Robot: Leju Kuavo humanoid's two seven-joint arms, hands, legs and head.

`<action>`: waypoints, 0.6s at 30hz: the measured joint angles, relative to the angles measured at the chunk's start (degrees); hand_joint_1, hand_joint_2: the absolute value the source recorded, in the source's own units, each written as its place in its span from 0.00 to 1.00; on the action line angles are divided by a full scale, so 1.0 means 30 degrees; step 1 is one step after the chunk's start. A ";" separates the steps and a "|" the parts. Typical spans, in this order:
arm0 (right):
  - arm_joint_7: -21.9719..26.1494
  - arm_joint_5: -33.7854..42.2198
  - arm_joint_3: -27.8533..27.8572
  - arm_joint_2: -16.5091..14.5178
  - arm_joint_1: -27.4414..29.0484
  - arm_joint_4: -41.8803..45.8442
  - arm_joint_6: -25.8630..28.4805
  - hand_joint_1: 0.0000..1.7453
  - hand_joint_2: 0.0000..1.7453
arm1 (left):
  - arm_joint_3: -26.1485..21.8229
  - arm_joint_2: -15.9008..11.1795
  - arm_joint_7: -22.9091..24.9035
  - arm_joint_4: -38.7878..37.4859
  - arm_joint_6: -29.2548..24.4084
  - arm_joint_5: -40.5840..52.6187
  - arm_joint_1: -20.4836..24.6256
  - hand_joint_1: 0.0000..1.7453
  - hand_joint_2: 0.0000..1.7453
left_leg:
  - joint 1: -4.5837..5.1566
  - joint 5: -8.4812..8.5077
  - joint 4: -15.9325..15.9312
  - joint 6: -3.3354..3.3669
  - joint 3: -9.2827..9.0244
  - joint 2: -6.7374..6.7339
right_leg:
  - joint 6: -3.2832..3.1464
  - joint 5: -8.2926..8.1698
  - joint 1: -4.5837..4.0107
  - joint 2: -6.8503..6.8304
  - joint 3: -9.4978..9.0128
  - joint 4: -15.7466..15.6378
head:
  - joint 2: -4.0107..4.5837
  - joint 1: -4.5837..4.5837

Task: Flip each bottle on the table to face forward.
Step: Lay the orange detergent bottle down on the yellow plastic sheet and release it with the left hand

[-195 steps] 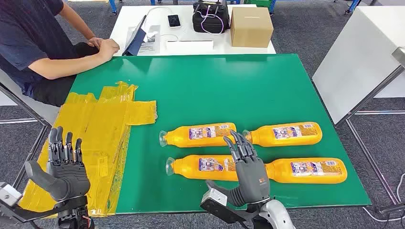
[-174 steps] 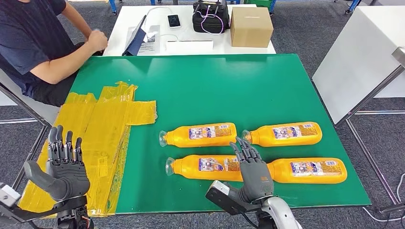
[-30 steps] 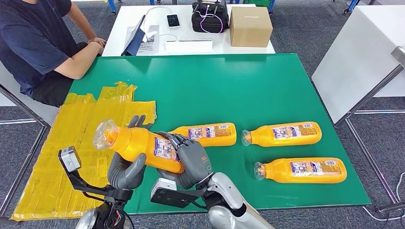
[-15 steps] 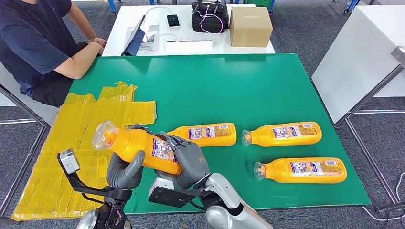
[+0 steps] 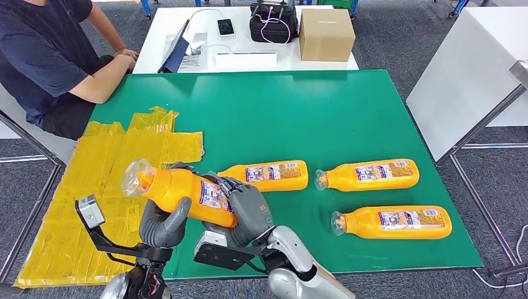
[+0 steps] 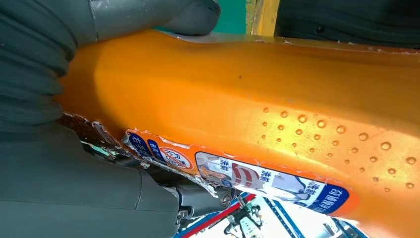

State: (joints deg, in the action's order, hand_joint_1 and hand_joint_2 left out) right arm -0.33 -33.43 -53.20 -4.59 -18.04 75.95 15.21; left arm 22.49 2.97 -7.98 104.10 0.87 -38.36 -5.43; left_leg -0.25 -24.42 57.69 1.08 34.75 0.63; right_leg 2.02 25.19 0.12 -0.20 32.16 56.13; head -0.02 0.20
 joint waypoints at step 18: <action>-0.2036 -0.2800 0.4006 0.1306 0.0959 0.0625 -0.0543 0.00 0.00 | -0.2217 0.0044 -0.2949 0.1383 -0.2758 0.9941 -0.0402 1.00 1.00 | 0.0004 0.0003 0.0003 0.0002 0.0004 0.0015 | 0.0004 -0.0004 0.0006 -0.0003 -0.0013 0.0000 | 0.0000 0.0000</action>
State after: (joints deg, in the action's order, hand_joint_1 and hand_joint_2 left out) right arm -6.44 -41.83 -41.18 -0.67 -15.17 77.83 13.58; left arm 15.83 3.10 -16.82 108.25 -7.40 -8.54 -6.63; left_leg -0.24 -24.41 57.70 1.09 34.77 0.67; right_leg 2.04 25.18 0.13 -0.21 32.12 56.14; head -0.02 0.20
